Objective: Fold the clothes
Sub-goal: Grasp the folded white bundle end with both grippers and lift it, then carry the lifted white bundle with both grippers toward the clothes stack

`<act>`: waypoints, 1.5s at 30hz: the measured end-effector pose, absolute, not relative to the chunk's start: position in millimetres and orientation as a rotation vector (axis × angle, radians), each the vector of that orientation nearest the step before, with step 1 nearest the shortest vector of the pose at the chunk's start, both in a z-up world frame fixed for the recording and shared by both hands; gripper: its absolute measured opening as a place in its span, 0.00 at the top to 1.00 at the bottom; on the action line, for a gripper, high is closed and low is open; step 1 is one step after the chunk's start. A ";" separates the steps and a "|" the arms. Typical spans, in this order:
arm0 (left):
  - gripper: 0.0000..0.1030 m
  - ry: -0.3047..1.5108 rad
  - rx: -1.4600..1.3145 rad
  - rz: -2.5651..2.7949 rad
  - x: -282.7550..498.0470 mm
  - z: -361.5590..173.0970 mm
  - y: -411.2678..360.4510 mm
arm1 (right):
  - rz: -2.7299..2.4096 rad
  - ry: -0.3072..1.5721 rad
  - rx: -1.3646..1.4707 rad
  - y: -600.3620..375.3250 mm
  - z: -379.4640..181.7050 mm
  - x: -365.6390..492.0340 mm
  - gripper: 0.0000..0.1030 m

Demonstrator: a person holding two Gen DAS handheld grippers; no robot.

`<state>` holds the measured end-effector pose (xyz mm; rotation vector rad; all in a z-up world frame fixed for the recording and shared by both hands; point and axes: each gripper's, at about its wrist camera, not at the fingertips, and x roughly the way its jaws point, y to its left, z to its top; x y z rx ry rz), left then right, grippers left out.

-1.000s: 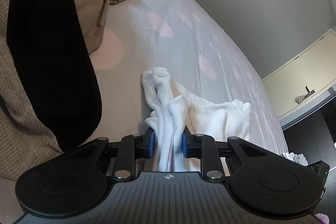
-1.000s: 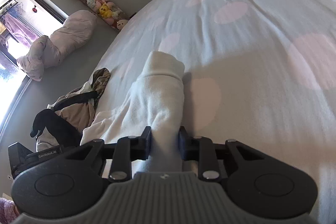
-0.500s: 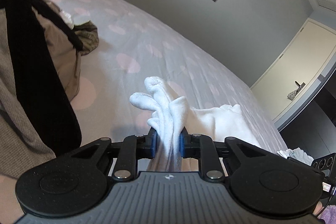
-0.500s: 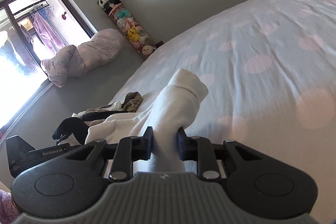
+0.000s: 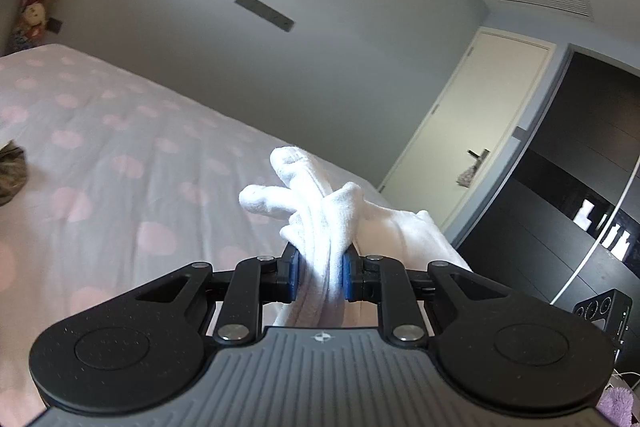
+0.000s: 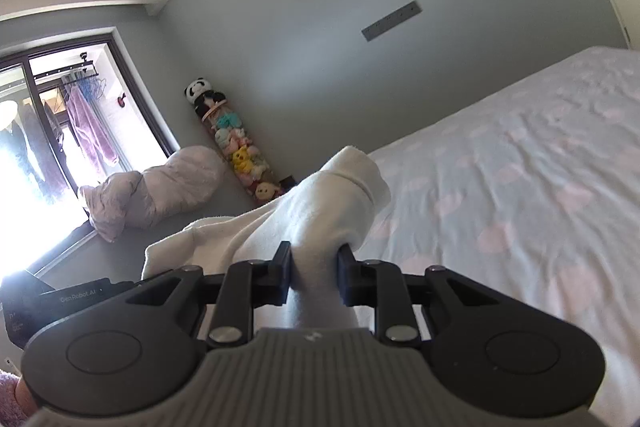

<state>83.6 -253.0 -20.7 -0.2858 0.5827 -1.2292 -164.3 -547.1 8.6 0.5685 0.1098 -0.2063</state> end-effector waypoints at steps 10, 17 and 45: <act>0.83 0.593 -0.216 -1.552 -19.9 16.4 -413.6 | -0.403 0.061 0.478 -660.3 76.6 -343.9 0.75; 0.83 0.647 -0.126 -1.743 -91.0 10.9 -509.7 | -0.549 0.104 0.457 -735.7 99.3 -442.2 0.75; 0.83 1.004 0.091 -1.752 -87.1 -127.4 -712.3 | -0.641 0.595 0.490 -965.3 13.0 -396.1 0.75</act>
